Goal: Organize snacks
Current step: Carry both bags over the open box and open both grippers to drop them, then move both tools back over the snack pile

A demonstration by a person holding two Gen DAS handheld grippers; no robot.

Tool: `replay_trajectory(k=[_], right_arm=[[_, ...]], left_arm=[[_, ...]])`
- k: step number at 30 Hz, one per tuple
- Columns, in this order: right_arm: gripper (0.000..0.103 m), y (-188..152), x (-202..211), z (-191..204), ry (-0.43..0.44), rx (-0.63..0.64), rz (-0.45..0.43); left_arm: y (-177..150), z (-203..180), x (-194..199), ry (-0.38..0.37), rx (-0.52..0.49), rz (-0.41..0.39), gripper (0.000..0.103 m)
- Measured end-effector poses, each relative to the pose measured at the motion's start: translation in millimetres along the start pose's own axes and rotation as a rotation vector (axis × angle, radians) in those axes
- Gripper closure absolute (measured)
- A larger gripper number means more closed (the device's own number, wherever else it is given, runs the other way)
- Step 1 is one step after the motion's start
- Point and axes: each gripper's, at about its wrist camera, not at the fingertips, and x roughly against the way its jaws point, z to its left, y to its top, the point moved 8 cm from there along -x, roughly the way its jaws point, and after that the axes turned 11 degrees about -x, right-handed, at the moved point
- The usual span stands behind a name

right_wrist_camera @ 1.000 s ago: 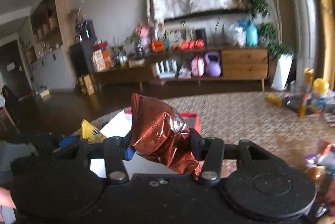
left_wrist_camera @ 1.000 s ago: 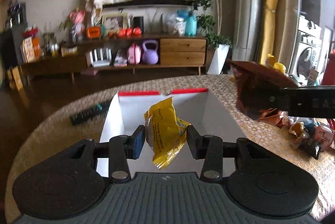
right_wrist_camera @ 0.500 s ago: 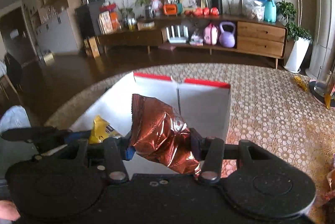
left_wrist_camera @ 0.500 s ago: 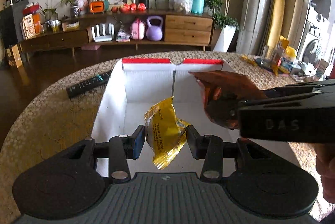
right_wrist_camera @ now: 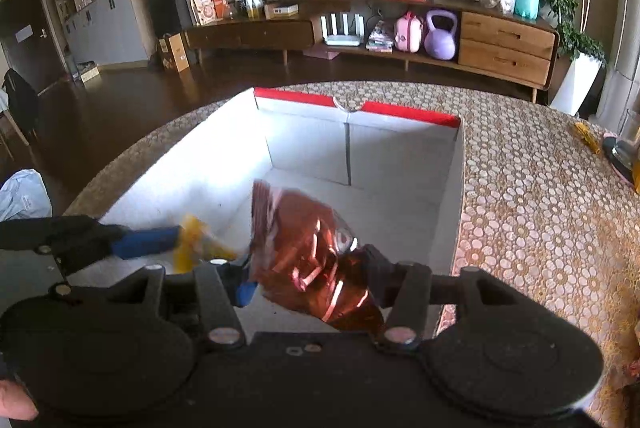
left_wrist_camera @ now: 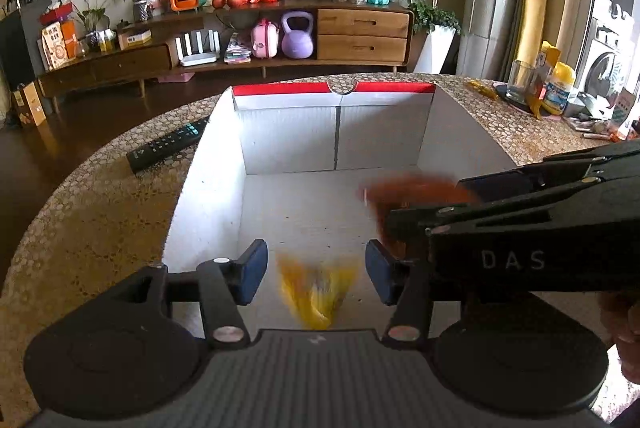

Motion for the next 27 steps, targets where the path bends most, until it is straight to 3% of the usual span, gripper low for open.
replay_trajectory(k=[2,4,6,8,12,16,20,22,27], right_arm=[[0.043,-0.4,1.5,-1.2,-0.003,-0.001,-0.001],[0.042,0.3,4.5,-2.5,-0.001,-0.004,-0.008],[0.037,1.4,7.8,-2.9,0.002,-0.011,-0.015],[0.027,2.9,13.7,-3.5,0.011,-0.02,-0.03],[0.027,8.8,35.7,-2.3,0.038,-0.031,-0.082],[0.023,13.4,72.1,-6.4,0.078,-0.051,-0.173],[0.013,15.5,110.9,-14.7,0.084,-0.067,-0.276],[0.011,15.4,128.6,-21.9,0.087,-0.076,-0.318],[0.002,11.6,163.8,-44.8,0.065,-0.106,-0.405]], left_arm=[[-0.5,-0.8,-0.2,0.001,-0.002,0.001,0.043],[0.6,-2.4,3.0,0.004,-0.008,-0.007,0.027],[2.6,-1.7,7.1,0.012,-0.003,-0.021,0.022],[3.9,-1.5,12.9,0.017,0.002,-0.032,0.022],[10.8,-4.0,30.9,0.027,0.005,-0.069,0.022],[20.4,-8.4,53.2,0.011,0.042,-0.132,0.014],[31.5,-20.8,72.4,-0.009,0.054,-0.189,0.012],[36.7,-29.4,81.1,-0.012,0.051,-0.213,0.003],[48.5,-58.0,97.4,-0.056,0.037,-0.27,0.002]])
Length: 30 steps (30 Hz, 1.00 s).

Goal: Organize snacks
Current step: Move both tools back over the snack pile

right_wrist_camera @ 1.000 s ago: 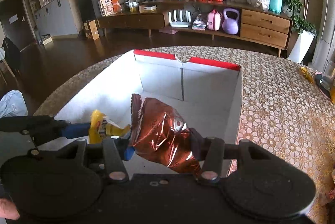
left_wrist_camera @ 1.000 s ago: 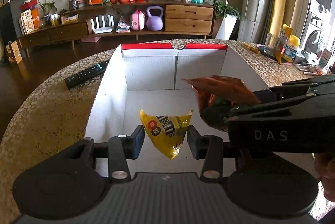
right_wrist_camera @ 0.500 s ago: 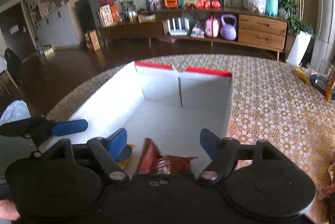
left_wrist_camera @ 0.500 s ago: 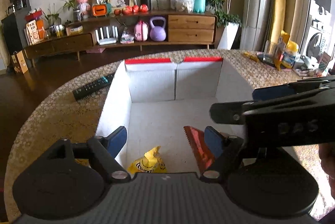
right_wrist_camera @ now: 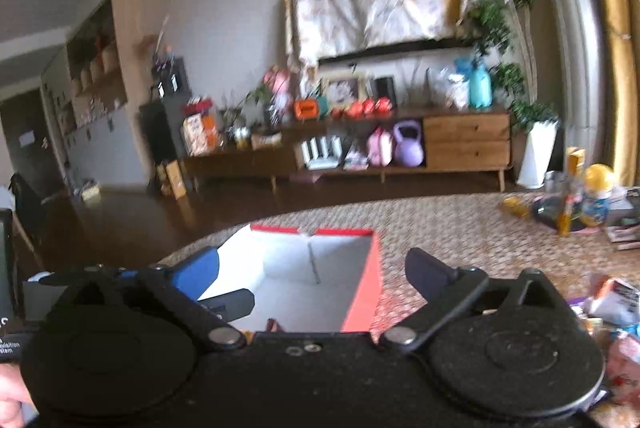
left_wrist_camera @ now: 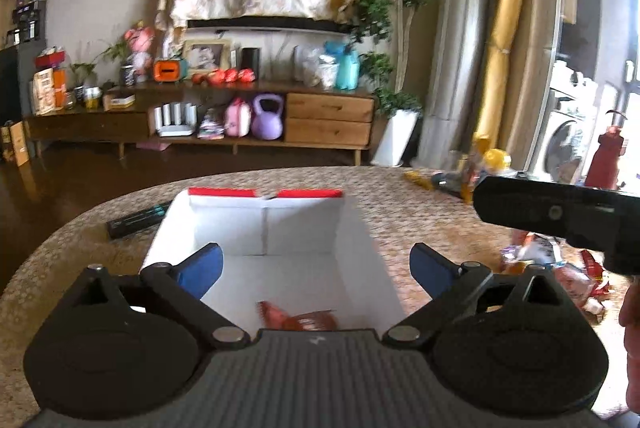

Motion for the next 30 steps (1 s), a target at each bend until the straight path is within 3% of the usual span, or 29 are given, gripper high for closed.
replay_trajectory(k=[14,23,30], right_arm=[[0.0,-4.5,71.9,-89.4,-0.199,-0.068,-0.137],[0.0,-31.6,104.2,-154.7,-0.365,-0.114,-0.153],[0.0,-52.2,124.6,-189.6,-0.43,-0.146,-0.152]], left_arm=[[5.4,-108.4,-3.0,-0.193,-0.078,-0.045,0.002],[-7.9,-170.4,-14.3,-0.305,-0.142,-0.042,0.002],[-15.7,-202.9,-25.5,-0.358,-0.187,-0.018,0.002]])
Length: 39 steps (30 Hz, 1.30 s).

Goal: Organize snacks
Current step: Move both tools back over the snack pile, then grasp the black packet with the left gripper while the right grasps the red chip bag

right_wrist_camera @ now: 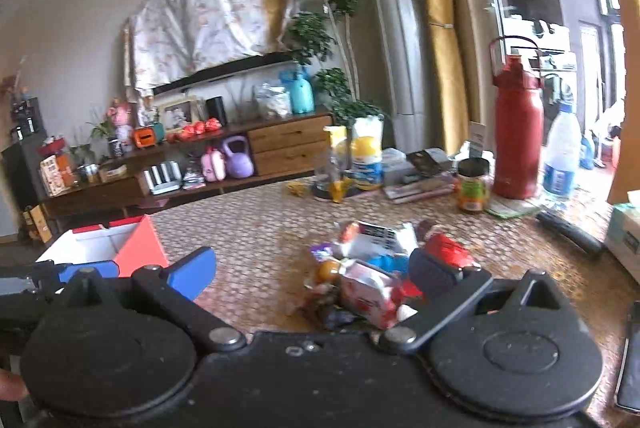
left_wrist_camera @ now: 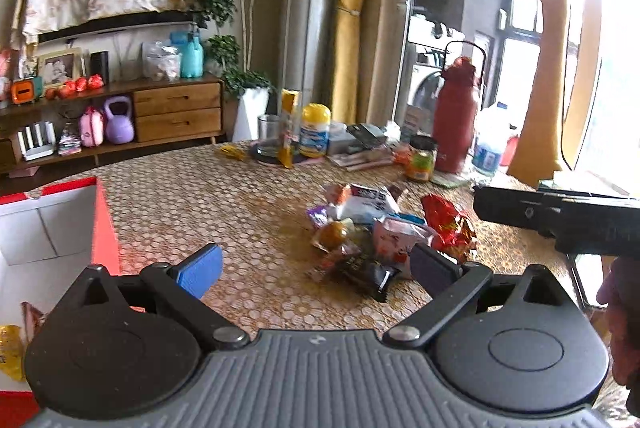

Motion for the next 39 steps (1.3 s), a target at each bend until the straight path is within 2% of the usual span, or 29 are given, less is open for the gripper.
replay_trajectory(k=[18,26,39], right_arm=[[0.0,-8.0,-3.6,-42.9,-0.071,-0.027,0.037],[0.0,-8.4,-25.7,-53.4,-0.074,-0.018,0.055],[0.0,-5.2,-73.3,-103.8,-0.185,-0.054,0.088]], left_arm=[[-3.4,-18.4,-27.8,-0.049,-0.046,0.035,0.002],[-11.6,-25.8,-58.5,-0.068,-0.078,0.051,0.002],[-21.8,-58.0,-119.7,-0.155,-0.141,0.084,0.002]])
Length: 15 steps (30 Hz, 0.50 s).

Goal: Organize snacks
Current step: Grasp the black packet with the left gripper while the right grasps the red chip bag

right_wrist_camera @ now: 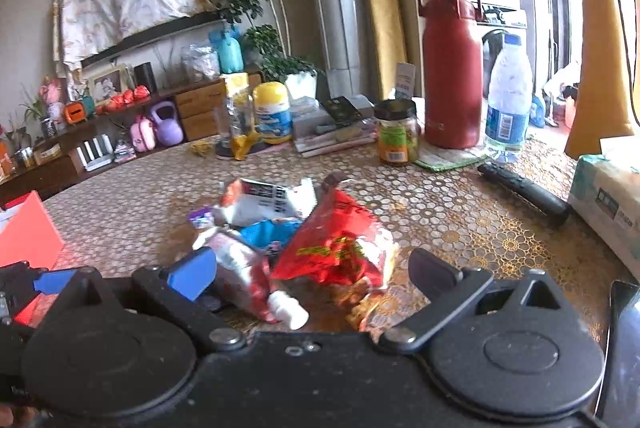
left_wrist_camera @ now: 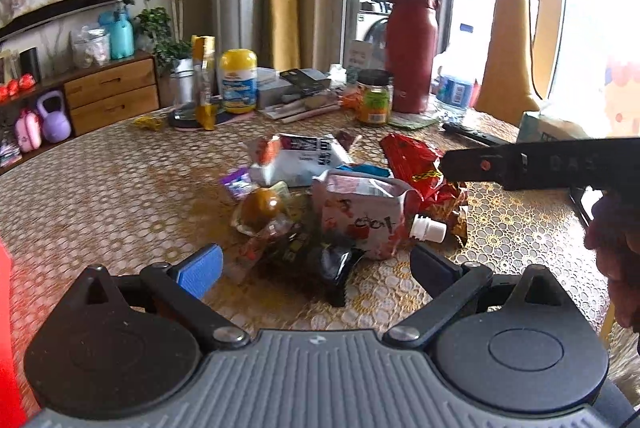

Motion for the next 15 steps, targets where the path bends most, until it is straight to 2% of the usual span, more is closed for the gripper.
replay_trajectory(k=[9,15], right_arm=[[0.0,11.3,-37.6,-23.5,-0.022,-0.063,0.026],[0.0,11.9,-51.6,-31.6,-0.028,-0.083,0.037]], left_arm=[[6.4,-7.5,-40.6,-0.029,-0.05,0.005,0.002],[-1.2,-5.3,-58.4,-0.029,-0.095,0.038,0.002]])
